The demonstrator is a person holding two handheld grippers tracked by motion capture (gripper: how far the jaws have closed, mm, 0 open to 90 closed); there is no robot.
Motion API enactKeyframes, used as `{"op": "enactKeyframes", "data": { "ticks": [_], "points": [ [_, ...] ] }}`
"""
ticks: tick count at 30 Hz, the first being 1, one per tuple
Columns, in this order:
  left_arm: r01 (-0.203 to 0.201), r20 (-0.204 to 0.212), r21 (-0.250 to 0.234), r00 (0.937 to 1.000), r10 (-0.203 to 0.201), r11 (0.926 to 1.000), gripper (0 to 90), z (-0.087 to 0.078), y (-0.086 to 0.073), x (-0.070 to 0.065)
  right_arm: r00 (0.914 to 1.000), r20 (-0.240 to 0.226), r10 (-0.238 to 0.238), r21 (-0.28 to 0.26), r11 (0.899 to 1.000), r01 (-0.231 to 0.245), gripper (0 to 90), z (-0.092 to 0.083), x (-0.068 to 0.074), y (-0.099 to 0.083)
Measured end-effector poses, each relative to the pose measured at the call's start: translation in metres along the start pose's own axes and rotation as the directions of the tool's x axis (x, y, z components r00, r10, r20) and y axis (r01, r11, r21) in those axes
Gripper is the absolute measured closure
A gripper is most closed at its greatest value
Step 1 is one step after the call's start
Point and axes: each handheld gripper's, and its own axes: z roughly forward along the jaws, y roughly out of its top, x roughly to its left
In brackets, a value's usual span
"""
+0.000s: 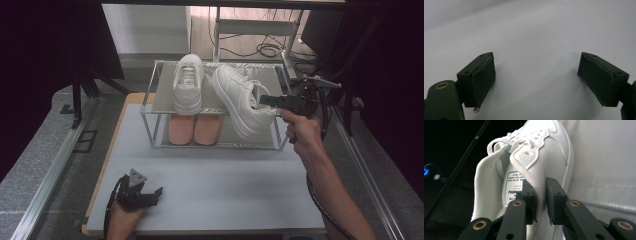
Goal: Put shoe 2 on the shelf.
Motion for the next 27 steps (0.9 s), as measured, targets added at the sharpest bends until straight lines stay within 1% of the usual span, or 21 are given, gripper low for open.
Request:
{"op": "enactKeyframes", "data": {
  "ticks": [4,5,9,12,16,18,19,21,23,25,26,27],
  "points": [
    [-0.003,0.001,0.004,1.0000,0.003,1.0000,14.8,0.000,0.000,0.000,0.9996,0.029,-0.007,0.004,1.000,0.007,77.8,0.009,0.002,0.006],
    [-0.003,0.000,0.003,1.0000,0.003,1.0000,14.8,0.000,0.000,0.000,0.9995,0.031,0.004,-0.002,1.000,-0.004,77.8,0.011,0.003,0.008],
    [-0.002,0.000,0.000,1.0000,0.002,1.0000,15.0,0.000,0.000,0.000,0.9973,0.072,-0.019,-0.004,1.000,0.020,77.9,0.017,0.006,0.012],
    [-0.006,-0.001,0.002,1.0000,0.006,1.0000,15.0,0.000,0.000,0.000,0.9967,0.080,-0.010,-0.009,1.000,0.011,77.7,0.021,0.007,0.015],
    [-0.006,-0.001,0.002,1.0000,0.006,1.0000,15.1,0.000,0.000,0.000,0.9944,0.102,-0.027,-0.008,1.000,0.028,76.1,0.024,0.011,0.016],
    [-0.007,-0.003,0.000,1.0000,0.007,1.0000,15.2,0.000,0.000,0.000,0.9928,0.112,-0.041,-0.013,0.999,0.042,73.5,0.025,0.014,0.015],
    [-0.007,-0.004,0.000,1.0000,0.007,1.0000,15.4,0.000,0.000,-0.001,0.9916,0.114,-0.061,-0.009,0.998,0.062,71.2,0.026,0.015,0.015],
    [-0.008,-0.004,-0.001,1.0000,0.008,1.0000,15.4,0.000,0.000,-0.001,0.9933,0.097,-0.063,-0.008,0.998,0.064,66.7,0.029,0.015,0.015],
    [-0.008,-0.004,-0.001,1.0000,0.008,1.0000,15.5,0.000,0.000,-0.001,0.9900,0.094,-0.105,0.016,0.994,0.104,59.2,0.033,0.017,0.014],
    [-0.007,-0.002,0.000,1.0000,0.007,1.0000,15.5,0.000,0.000,0.000,0.9853,0.101,-0.138,0.025,0.990,0.136,54.8,0.037,0.019,0.013],
    [-0.008,-0.003,-0.001,1.0000,0.008,1.0000,15.5,0.000,0.000,0.000,0.9838,0.100,-0.149,0.032,0.989,0.147,53.6,0.037,0.020,0.014],
    [-0.007,-0.002,0.000,1.0000,0.007,1.0000,15.5,-0.001,0.000,0.000,0.9849,0.089,-0.149,0.029,0.989,0.147,52.6,0.037,0.020,0.015]
  ]
}}
